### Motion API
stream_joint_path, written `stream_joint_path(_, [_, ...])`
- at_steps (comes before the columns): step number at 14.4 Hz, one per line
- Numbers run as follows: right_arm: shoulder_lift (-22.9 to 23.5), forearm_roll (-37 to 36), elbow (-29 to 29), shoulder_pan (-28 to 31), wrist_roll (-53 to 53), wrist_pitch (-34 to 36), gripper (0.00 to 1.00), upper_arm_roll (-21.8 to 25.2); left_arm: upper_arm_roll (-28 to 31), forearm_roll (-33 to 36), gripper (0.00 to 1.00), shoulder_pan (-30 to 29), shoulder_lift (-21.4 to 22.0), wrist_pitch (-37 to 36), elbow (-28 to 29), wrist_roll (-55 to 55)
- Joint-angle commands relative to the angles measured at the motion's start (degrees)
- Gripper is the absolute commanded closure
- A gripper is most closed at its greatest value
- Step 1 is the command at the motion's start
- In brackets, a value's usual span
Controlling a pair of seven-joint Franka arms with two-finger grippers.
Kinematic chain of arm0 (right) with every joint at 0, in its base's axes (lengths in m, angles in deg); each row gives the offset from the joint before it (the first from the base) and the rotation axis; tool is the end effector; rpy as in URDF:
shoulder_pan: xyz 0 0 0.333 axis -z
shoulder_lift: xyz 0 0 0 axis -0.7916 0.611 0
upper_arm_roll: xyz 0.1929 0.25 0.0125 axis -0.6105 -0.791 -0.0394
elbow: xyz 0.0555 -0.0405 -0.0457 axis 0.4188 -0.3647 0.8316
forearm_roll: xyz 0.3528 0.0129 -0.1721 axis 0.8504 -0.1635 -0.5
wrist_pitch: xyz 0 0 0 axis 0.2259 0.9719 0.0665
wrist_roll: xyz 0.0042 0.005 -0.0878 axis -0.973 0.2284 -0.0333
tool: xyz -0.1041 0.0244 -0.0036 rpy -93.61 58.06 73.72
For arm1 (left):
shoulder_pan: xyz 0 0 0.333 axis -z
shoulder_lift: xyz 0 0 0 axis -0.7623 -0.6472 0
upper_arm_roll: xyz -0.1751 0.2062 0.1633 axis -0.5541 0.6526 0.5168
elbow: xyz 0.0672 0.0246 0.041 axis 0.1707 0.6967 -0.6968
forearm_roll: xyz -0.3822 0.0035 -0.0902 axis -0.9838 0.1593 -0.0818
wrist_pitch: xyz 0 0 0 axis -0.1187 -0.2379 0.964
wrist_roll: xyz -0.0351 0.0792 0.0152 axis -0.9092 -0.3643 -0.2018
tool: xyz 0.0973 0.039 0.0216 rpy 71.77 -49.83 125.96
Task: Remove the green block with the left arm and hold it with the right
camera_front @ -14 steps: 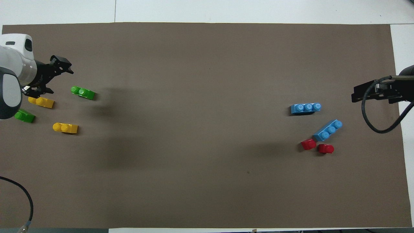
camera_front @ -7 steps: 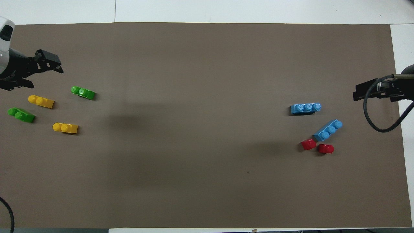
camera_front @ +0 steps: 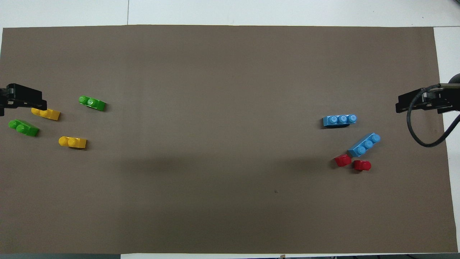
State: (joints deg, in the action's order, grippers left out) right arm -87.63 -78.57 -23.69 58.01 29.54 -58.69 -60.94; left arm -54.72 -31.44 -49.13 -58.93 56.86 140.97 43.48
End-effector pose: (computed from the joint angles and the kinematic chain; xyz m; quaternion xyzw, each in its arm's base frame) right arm 0.5551 -0.0110 0.6084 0.9997 -0.0220 -0.0122 0.0032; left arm 0.5520 -0.0084 0.6351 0.9999 0.0139 -0.0006 0.0043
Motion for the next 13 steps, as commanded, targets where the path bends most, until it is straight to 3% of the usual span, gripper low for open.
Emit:
stream_joint_path(1, [0.59, -1.56, 0.82, 0.66, -2.61, 0.94, 0.0, -0.49, 0.07, 0.41, 0.0, 0.25, 2.68, -1.49, 2.28, -2.11])
stream_joint_path(13, [0.5, -0.77, 0.91, 0.66, -3.23, 0.94, 0.0, -0.31, 0.07, -0.03, 0.0, 0.25, 3.82, -1.85, 3.87, -1.94])
